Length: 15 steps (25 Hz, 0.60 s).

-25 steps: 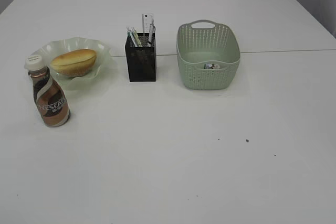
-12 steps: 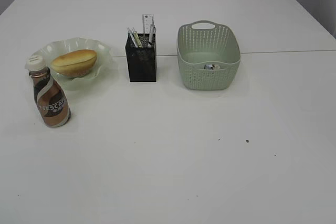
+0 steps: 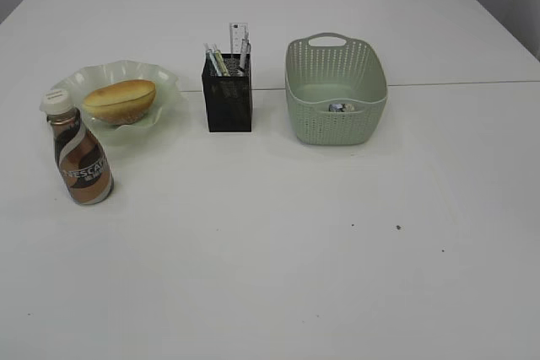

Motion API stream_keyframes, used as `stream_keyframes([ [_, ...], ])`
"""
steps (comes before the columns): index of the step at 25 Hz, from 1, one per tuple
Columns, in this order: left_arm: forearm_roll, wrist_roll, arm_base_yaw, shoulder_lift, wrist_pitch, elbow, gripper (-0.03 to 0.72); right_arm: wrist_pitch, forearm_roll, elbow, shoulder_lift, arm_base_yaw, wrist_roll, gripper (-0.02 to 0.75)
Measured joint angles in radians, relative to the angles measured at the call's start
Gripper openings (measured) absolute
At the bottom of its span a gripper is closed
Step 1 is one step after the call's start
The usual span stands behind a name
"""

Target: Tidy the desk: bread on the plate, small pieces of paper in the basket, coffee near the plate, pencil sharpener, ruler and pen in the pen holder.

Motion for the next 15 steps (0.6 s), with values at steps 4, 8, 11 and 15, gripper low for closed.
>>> stream_keyframes([
  [4,0.000,0.000,0.000,0.000,0.000,0.000,0.309,0.000,0.000,0.000,0.000,0.000,0.000,0.385],
  [8,0.000,0.000,0.000,0.000,0.000,0.000,0.307,-0.002,0.000,0.000,0.000,0.000,0.000,0.386],
  [11,0.000,0.000,0.000,0.000,0.000,0.000,0.307,-0.002,0.000,0.000,0.000,0.000,0.000,0.386],
  [15,0.000,0.000,0.000,0.000,0.000,0.000,0.294,-0.002,0.000,0.000,0.000,0.000,0.000,0.386],
])
